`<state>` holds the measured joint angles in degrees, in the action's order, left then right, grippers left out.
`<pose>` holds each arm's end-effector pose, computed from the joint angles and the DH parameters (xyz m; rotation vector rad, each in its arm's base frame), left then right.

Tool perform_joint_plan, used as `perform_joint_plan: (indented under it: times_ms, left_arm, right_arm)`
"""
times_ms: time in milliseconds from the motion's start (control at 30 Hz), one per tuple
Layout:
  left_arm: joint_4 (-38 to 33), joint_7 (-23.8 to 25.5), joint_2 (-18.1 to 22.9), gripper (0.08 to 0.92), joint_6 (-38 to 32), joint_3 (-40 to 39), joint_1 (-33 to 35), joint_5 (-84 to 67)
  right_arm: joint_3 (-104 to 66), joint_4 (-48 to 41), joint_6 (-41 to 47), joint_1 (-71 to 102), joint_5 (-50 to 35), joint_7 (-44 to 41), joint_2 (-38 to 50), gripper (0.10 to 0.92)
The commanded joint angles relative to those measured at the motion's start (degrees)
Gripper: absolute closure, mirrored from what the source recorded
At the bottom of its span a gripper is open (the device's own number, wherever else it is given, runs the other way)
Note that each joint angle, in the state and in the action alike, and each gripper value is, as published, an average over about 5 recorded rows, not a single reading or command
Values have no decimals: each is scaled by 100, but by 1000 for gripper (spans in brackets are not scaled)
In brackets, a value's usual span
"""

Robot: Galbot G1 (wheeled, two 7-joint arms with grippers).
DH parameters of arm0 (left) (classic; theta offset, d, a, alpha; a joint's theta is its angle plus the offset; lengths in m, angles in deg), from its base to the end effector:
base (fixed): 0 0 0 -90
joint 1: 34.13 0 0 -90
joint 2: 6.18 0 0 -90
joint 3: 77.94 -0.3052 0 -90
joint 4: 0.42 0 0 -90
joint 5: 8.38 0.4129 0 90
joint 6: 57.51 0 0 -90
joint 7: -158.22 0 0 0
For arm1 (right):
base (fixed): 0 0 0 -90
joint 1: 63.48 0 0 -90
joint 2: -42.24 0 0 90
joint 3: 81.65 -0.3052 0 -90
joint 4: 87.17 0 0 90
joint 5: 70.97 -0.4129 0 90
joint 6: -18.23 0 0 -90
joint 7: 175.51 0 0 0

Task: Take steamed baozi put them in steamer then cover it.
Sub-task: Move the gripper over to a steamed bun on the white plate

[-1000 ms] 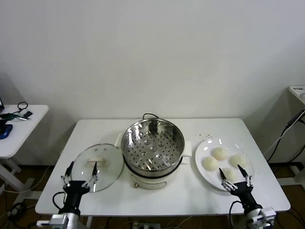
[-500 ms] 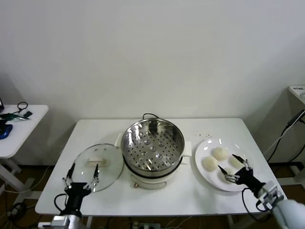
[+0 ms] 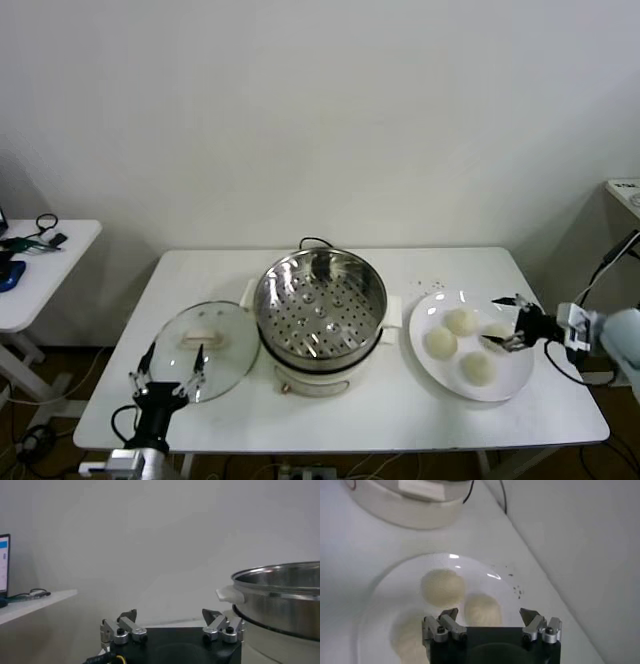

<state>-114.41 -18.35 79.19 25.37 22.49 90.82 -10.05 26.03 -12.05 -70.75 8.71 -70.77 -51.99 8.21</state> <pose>0.2288 0.0792 -0.3202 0.0820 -3.0718 -0.2095 0.4631 -0.2730 -0.1984 1.0967 -2.0674 1.0717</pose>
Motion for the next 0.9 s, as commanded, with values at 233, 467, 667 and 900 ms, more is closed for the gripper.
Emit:
perform_joint_plan:
  times_ms: [233, 467, 667, 900]
  left_arm:
    - [42, -46, 10, 177, 90, 0, -36, 28]
    - [113, -58, -21, 177, 180, 31, -123, 54]
    - [166, -79, -69, 177, 276, 40, -230, 70]
    - [193, -75, -59, 177, 355, 36, -265, 40]
  right_arm:
    - [4694, -1916, -214, -4237, 429, -1346, -177, 203]
    - [5412, -2882, -447, -4778, 640, -1414, -1055, 203]
    - [5666, -3594, -627, -4887, 795, -1434, -1645, 203]
    - [5718, -3978, -755, -4720, 990, -1391, -1960, 203]
